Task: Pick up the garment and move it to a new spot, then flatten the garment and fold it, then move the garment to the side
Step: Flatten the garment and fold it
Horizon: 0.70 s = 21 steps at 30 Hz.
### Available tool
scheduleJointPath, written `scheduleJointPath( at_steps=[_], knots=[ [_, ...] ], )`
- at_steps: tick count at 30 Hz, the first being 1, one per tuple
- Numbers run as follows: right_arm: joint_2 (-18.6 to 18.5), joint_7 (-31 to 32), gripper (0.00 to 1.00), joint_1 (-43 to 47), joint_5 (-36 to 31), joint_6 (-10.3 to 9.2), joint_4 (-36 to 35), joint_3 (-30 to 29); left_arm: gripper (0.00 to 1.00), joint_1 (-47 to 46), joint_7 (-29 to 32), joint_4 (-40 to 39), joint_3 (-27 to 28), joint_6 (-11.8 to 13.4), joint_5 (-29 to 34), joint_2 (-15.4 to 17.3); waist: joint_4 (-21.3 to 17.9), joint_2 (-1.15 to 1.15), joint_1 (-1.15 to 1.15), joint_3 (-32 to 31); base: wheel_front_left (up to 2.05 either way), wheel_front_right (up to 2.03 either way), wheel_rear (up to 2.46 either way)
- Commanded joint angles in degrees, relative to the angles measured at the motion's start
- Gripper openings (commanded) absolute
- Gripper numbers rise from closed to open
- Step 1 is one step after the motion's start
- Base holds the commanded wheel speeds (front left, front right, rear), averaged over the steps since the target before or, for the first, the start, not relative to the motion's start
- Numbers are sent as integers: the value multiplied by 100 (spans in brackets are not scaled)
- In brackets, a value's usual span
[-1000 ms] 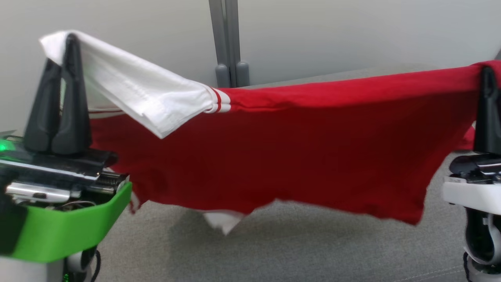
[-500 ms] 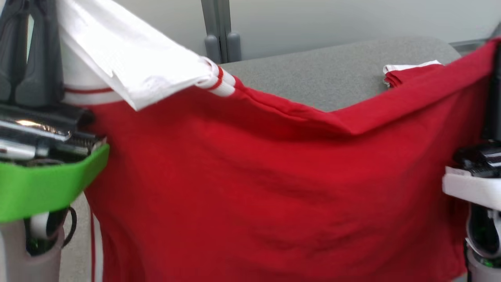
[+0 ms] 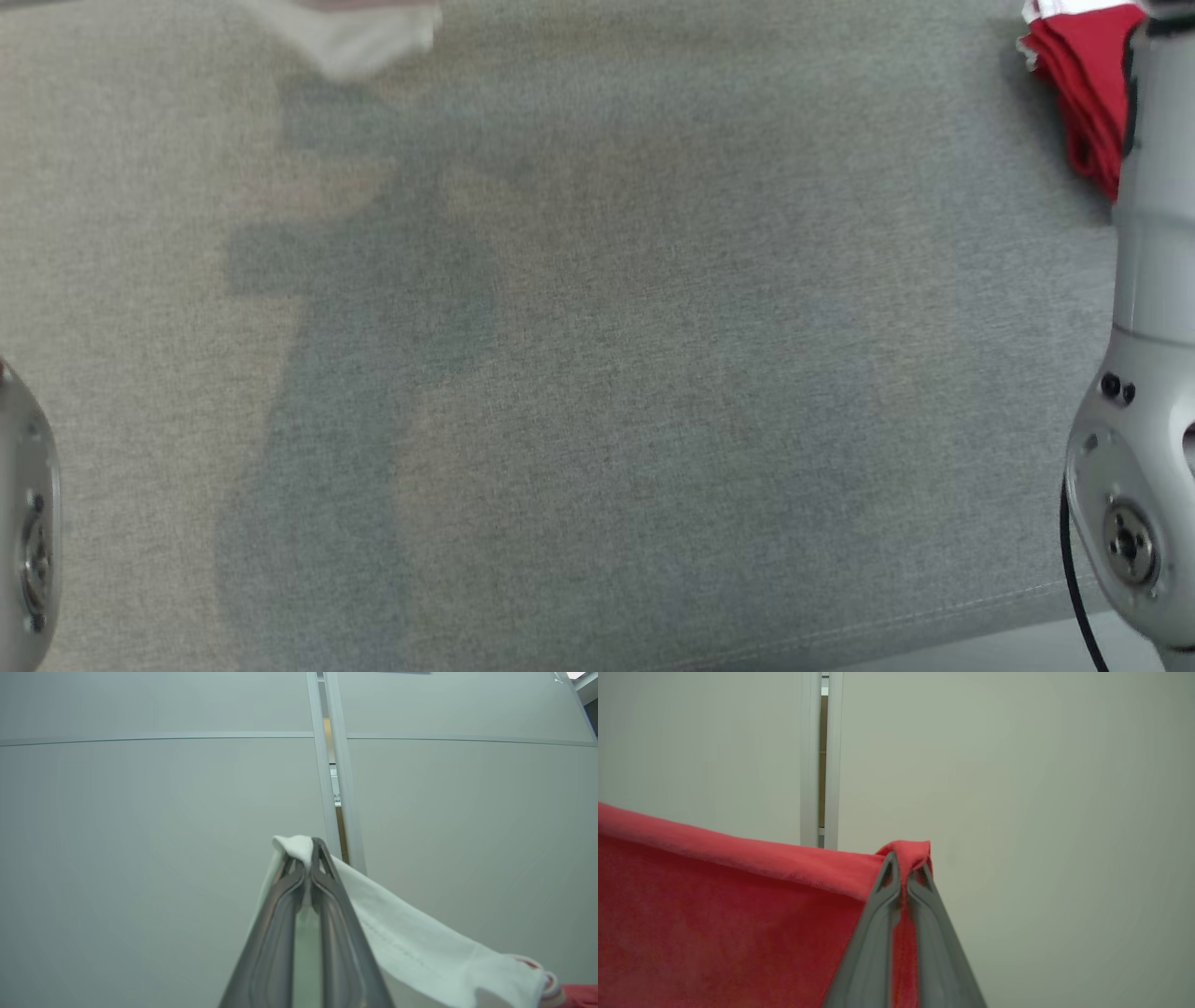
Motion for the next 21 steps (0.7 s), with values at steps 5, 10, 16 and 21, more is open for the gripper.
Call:
scheduleJointPath(
  at_steps=[5,10,16,21],
  knots=[
    [120,-476,0,-1002,-562,-5,1325,-290,0,-584,-574,924,-30,62,21,-234,389,0,0,1480,0,0,0],
    [161,-1107,0,-925,-743,-5,2270,-440,0,0,-1070,1406,-16,-100,-133,-359,483,0,0,2004,0,0,0],
    [165,-1369,0,-531,-457,-5,2776,-244,0,1148,-1302,1092,226,-297,-497,-570,489,0,0,2216,0,0,0],
    [164,-1368,0,86,-2,-4,2176,-70,0,2153,-1312,359,426,-404,-633,-645,456,0,0,2141,0,0,0]
  ],
)
